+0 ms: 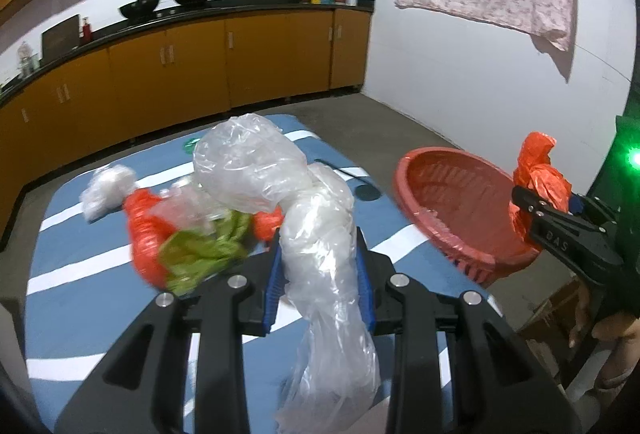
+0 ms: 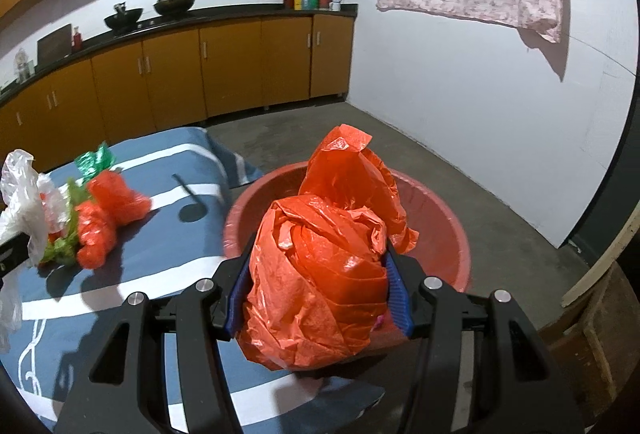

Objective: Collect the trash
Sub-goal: 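Carry the red bag over the red basket with the right tool, then open the right tool over the basket while the left tool drops the clear bag in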

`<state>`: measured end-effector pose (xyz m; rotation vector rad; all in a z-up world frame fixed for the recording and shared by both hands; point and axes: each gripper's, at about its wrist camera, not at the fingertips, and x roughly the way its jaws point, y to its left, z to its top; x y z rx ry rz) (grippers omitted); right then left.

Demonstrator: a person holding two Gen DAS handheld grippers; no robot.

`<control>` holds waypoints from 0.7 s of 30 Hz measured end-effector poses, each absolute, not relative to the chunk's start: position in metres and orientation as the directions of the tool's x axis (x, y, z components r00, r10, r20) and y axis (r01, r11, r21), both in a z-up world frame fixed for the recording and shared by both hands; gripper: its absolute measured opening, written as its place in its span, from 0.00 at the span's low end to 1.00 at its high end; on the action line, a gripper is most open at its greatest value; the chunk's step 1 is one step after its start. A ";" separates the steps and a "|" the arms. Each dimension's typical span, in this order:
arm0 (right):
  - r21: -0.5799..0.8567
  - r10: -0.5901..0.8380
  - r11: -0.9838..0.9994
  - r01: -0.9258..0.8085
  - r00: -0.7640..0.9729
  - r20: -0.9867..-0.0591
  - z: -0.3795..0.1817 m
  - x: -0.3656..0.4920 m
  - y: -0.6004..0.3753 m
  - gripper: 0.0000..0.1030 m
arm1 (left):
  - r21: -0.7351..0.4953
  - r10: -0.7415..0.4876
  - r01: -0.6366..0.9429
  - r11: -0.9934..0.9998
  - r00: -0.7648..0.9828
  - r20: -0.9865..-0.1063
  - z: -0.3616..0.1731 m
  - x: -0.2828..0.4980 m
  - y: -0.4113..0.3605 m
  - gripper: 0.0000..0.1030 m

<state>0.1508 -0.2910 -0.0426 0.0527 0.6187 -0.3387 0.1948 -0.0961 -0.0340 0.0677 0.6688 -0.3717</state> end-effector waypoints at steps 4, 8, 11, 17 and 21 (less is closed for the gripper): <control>-0.036 -0.308 0.934 0.354 0.755 -0.578 -0.043 0.155 -0.314 0.55 | -0.062 -0.354 0.405 0.912 0.705 -0.614 -0.036 0.202 -0.119 0.31; -0.020 -0.314 0.928 0.372 0.752 -0.580 -0.044 0.160 -0.331 0.55 | -0.074 -0.406 0.460 0.885 0.682 -0.609 -0.036 0.210 -0.146 0.31; -0.019 -0.317 0.926 0.377 0.751 -0.579 -0.046 0.162 -0.341 0.55 | -0.087 -0.446 0.502 0.860 0.660 -0.604 -0.038 0.217 -0.165 0.31; -0.012 -0.316 0.925 0.379 0.753 -0.577 -0.050 0.165 -0.361 0.55 | -0.110 -0.511 0.570 0.814 0.613 -0.603 -0.044 0.231 -0.206 0.31; -0.009 -0.315 0.925 0.381 0.752 -0.579 -0.052 0.170 -0.371 0.55 | -0.112 -0.534 0.603 0.790 0.588 -0.608 -0.049 0.238 -0.229 0.31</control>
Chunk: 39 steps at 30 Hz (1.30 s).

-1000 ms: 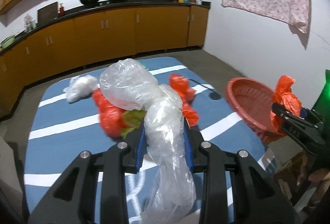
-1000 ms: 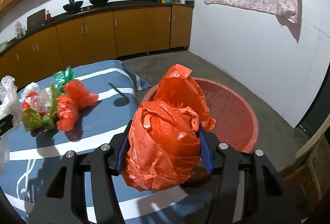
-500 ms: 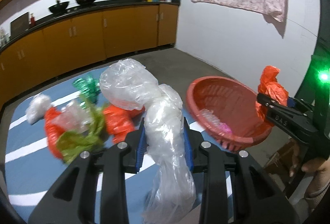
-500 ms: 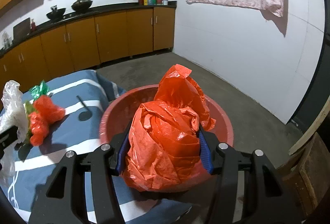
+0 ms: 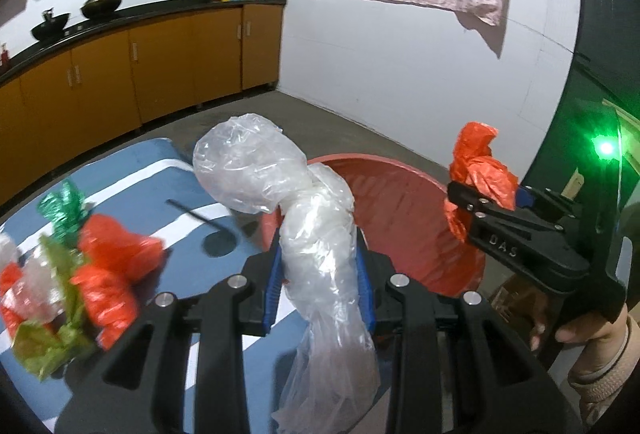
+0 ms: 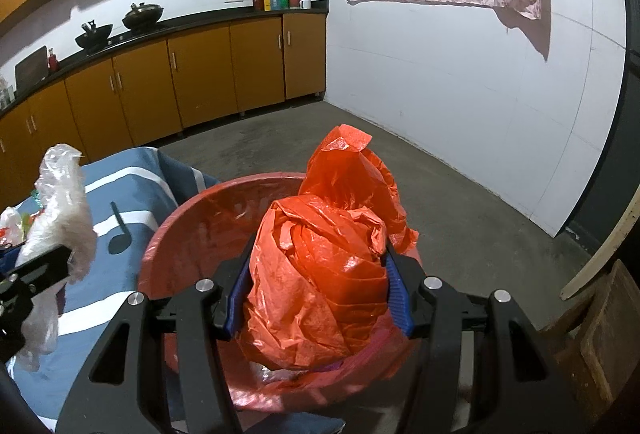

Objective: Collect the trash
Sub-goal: 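Open the right tool over the basket while the left tool drops the clear bag in, then move both tools back to the trash pile and grasp a red bag with the right tool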

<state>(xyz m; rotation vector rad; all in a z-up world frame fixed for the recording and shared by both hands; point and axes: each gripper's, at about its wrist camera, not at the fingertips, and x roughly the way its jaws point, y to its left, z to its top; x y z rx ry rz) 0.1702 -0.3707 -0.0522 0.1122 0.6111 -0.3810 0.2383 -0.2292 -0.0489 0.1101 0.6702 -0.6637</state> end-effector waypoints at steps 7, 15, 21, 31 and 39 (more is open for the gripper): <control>0.016 -0.298 0.927 0.374 0.764 -0.573 -0.055 0.180 -0.384 0.55 | -0.132 -0.563 0.634 0.762 0.548 -0.619 -0.063 0.254 -0.261 0.31; 0.105 -0.232 0.933 0.345 0.796 -0.559 -0.052 0.187 -0.402 0.63 | -0.144 -0.578 0.652 0.744 0.521 -0.628 -0.073 0.269 -0.280 0.34; 0.142 -0.225 0.925 0.353 0.807 -0.546 -0.051 0.182 -0.409 0.72 | -0.155 -0.569 0.633 0.758 0.525 -0.633 -0.079 0.275 -0.272 0.47; 0.085 -0.281 0.919 0.386 0.788 -0.549 -0.050 0.169 -0.398 0.85 | -0.105 -0.478 0.541 0.835 0.616 -0.626 -0.070 0.265 -0.233 0.69; 0.089 -0.230 0.937 0.339 0.786 -0.573 -0.056 0.165 -0.366 0.85 | -0.060 -0.370 0.423 0.904 0.706 -0.604 -0.053 0.236 -0.171 0.74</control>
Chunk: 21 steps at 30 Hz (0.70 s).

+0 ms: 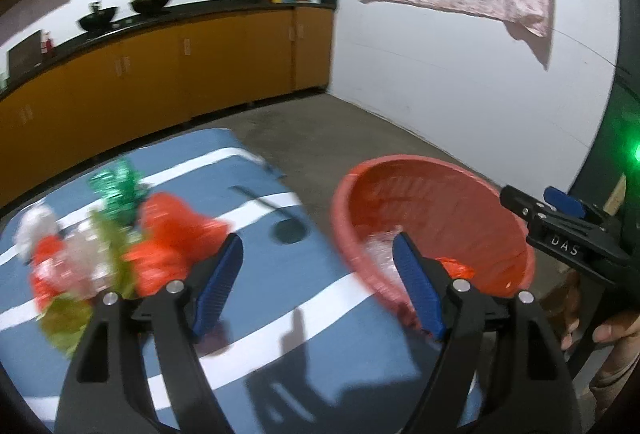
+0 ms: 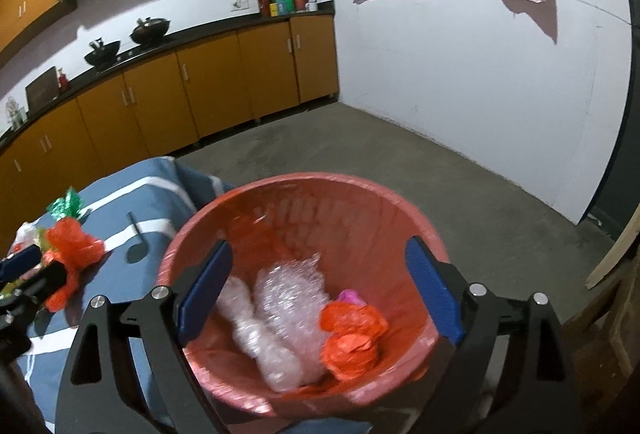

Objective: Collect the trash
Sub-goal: 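Move both tools back to the trash pile and grasp a red bag with the right tool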

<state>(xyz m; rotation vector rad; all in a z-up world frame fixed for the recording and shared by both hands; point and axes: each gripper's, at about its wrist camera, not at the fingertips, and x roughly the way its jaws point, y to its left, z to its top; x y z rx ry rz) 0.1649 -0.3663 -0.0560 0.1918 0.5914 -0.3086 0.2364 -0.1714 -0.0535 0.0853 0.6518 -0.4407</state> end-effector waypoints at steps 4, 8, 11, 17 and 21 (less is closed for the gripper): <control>0.084 -0.196 0.952 0.295 0.795 -0.574 -0.055 0.166 -0.339 0.85 | -0.040 -0.300 0.342 0.939 0.755 -0.583 -0.043 0.225 -0.129 0.74; 0.066 -0.154 0.970 0.232 0.805 -0.573 -0.053 0.170 -0.305 0.85 | -0.023 -0.195 0.220 0.975 0.806 -0.559 -0.036 0.217 -0.073 0.74; 0.063 -0.109 0.982 0.177 0.811 -0.575 -0.053 0.177 -0.279 0.84 | -0.013 -0.105 0.117 0.993 0.826 -0.554 -0.035 0.217 -0.032 0.74; 0.082 0.018 0.996 0.038 0.806 -0.592 -0.054 0.198 -0.218 0.77 | -0.029 0.014 -0.038 0.999 0.817 -0.576 -0.041 0.222 0.031 0.74; 0.076 0.086 0.996 -0.050 0.795 -0.601 -0.056 0.212 -0.174 0.75 | -0.050 0.040 -0.087 0.995 0.806 -0.590 -0.046 0.221 0.059 0.74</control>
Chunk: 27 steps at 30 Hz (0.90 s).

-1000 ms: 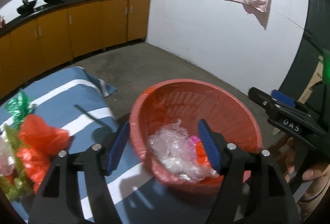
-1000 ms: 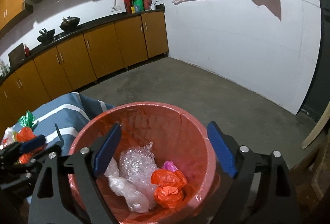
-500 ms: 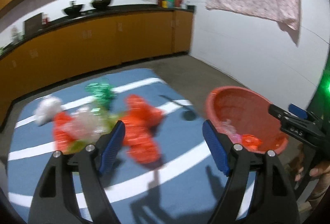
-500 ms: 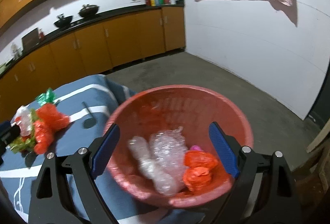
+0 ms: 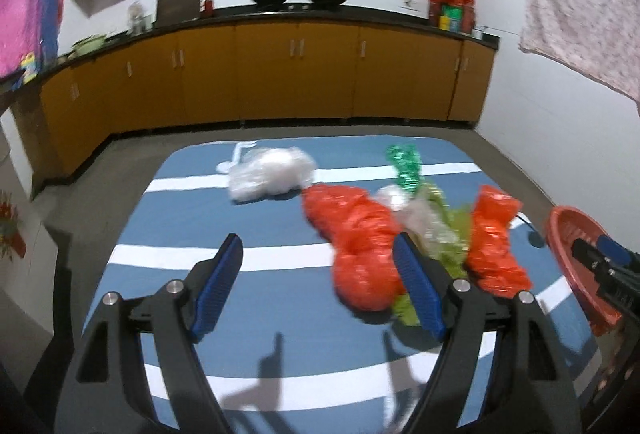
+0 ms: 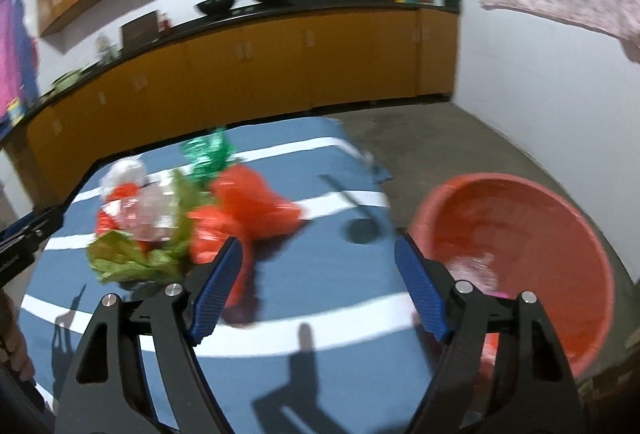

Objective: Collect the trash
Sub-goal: 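Move both tools back to the trash pile and grasp a red bag with the right tool, then grasp the large crumpled red bag with the left tool while the right tool holds its red bag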

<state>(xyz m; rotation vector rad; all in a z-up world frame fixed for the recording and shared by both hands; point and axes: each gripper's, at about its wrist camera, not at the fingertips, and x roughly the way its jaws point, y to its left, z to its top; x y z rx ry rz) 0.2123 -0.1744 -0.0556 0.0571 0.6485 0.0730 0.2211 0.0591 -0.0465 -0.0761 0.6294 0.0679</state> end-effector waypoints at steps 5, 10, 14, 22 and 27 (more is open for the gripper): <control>0.067 0.119 0.993 -0.099 0.769 -0.628 -0.065 0.231 -0.140 0.72 | -0.068 0.044 -0.106 0.992 0.798 -0.601 -0.051 0.223 0.074 0.74; 0.074 0.130 0.991 -0.108 0.743 -0.657 -0.077 0.247 -0.123 0.72 | -0.079 0.017 -0.080 0.994 0.799 -0.602 -0.052 0.234 0.071 0.74; 0.048 0.108 0.993 -0.103 0.723 -0.683 -0.086 0.256 -0.117 0.72 | -0.079 -0.007 -0.051 0.996 0.793 -0.609 -0.056 0.247 0.066 0.74; 0.045 0.104 0.993 -0.105 0.677 -0.728 -0.093 0.263 -0.123 0.43 | -0.106 -0.067 -0.001 0.994 0.765 -0.641 -0.070 0.264 0.048 0.74; 0.053 0.082 0.997 -0.064 0.682 -0.727 -0.093 0.257 -0.141 0.43 | -0.090 -0.077 0.023 0.996 0.745 -0.663 -0.079 0.274 0.036 0.73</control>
